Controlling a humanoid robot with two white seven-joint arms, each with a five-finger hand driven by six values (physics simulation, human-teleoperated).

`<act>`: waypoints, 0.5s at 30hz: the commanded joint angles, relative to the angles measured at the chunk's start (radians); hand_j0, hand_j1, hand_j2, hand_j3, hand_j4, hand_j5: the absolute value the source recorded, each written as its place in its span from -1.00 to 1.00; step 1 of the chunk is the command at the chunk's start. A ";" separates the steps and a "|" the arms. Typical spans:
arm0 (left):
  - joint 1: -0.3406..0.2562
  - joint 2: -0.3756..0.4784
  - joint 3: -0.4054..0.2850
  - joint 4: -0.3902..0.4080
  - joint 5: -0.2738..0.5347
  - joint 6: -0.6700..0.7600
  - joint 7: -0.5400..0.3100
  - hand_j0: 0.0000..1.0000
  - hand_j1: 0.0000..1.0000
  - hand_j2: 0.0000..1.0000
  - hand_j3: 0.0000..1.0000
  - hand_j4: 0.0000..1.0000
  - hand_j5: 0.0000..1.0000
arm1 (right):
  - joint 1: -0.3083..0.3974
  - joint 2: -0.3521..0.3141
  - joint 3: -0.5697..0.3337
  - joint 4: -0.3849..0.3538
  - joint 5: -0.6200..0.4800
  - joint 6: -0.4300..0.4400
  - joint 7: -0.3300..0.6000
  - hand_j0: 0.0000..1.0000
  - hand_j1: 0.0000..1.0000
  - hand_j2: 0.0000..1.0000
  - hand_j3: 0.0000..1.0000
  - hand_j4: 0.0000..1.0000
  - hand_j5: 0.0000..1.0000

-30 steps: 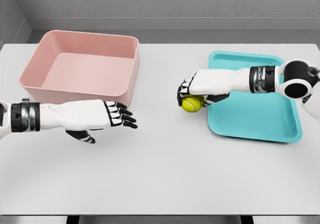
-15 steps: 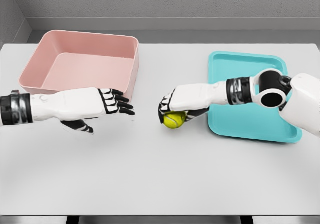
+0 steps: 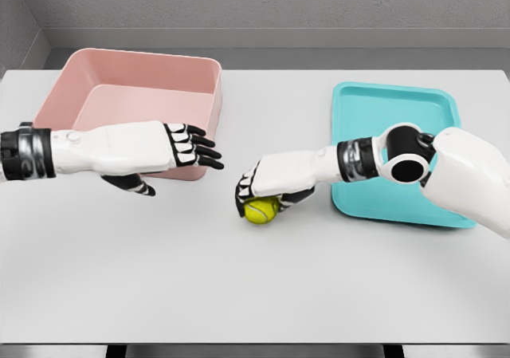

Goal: Put the tennis from the blue tray into the pink basket with both arms

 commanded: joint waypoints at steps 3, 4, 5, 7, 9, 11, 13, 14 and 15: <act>0.002 -0.004 -0.004 -0.002 0.002 0.002 -0.078 1.00 1.00 1.00 1.00 1.00 1.00 | 0.000 0.026 0.011 0.020 -0.006 0.003 0.001 0.03 0.03 0.03 0.03 0.03 0.03; 0.011 -0.004 -0.004 0.000 0.000 0.002 -0.122 1.00 1.00 1.00 1.00 1.00 1.00 | 0.000 0.032 0.016 0.027 -0.005 0.003 0.001 0.03 0.03 0.03 0.03 0.03 0.03; 0.012 -0.001 -0.006 0.000 -0.002 0.002 -0.138 1.00 1.00 1.00 1.00 1.00 1.00 | 0.000 0.038 0.017 0.037 -0.005 0.003 0.001 0.03 0.03 0.03 0.03 0.03 0.03; 0.015 0.003 -0.027 0.000 -0.003 0.002 -0.146 1.00 1.00 1.00 1.00 1.00 1.00 | 0.000 0.040 0.019 0.040 -0.005 0.003 0.001 0.03 0.03 0.03 0.03 0.03 0.03; 0.017 0.009 -0.027 0.000 -0.005 0.002 -0.146 1.00 1.00 1.00 1.00 1.00 1.00 | 0.000 0.040 0.019 0.040 -0.005 0.003 0.002 0.08 0.08 0.08 0.08 0.08 0.08; 0.017 0.012 -0.026 0.000 -0.005 0.002 -0.146 1.00 1.00 1.00 1.00 1.00 1.00 | 0.000 0.040 0.019 0.040 -0.005 0.003 0.015 0.25 0.25 0.25 0.25 0.25 0.25; 0.018 0.013 -0.023 0.000 -0.005 0.002 -0.146 1.00 1.00 1.00 1.00 1.00 1.00 | 0.000 0.040 0.019 0.040 -0.005 0.020 0.015 0.76 0.76 0.76 0.76 0.76 0.76; 0.020 0.013 -0.023 0.000 -0.006 0.002 -0.146 1.00 1.00 1.00 1.00 1.00 1.00 | 0.000 0.040 0.019 0.040 -0.005 0.024 0.015 1.00 1.00 1.00 1.00 1.00 1.00; 0.018 0.012 -0.023 0.000 -0.006 0.002 -0.146 1.00 1.00 1.00 1.00 1.00 1.00 | 0.000 0.040 0.019 0.040 -0.005 0.024 0.015 1.00 1.00 1.00 1.00 1.00 1.00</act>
